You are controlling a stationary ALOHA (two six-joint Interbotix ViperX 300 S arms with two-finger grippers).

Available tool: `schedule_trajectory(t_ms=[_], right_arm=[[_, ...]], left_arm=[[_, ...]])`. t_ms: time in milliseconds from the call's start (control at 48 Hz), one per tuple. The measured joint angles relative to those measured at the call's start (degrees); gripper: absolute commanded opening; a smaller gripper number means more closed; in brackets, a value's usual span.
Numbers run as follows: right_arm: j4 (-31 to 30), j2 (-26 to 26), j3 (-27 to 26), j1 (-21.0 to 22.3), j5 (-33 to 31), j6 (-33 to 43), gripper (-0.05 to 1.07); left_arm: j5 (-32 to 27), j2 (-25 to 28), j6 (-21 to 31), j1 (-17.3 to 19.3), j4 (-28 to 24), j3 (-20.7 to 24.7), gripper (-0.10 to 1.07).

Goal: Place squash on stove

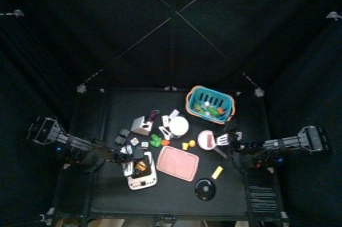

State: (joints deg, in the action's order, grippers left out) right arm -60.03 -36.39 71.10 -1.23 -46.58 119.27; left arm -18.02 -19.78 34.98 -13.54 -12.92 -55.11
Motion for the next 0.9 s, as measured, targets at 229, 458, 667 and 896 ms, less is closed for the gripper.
schedule_trajectory(t_ms=[229, 458, 667, 896], right_arm=[[0.0, 0.1, 0.0, 0.0, 0.1, 0.1, 1.04], [0.0, 0.1, 0.0, 0.1, 0.0, 0.0, 1.04], [0.0, 0.1, 0.0, 0.1, 0.0, 0.0, 1.04], [0.0, 0.1, 0.0, 0.1, 0.0, 0.0, 1.04]], left_arm=[[0.0, -0.9, 0.0, 0.1, -0.1, 0.0, 1.03], [0.0, -0.9, 0.1, 0.1, -0.2, 0.2, 1.03], [0.0, -0.9, 0.1, 0.0, -0.3, 0.2, 1.03], [0.1, -1.0, 0.1, 0.0, -1.1, 0.4, 1.02]])
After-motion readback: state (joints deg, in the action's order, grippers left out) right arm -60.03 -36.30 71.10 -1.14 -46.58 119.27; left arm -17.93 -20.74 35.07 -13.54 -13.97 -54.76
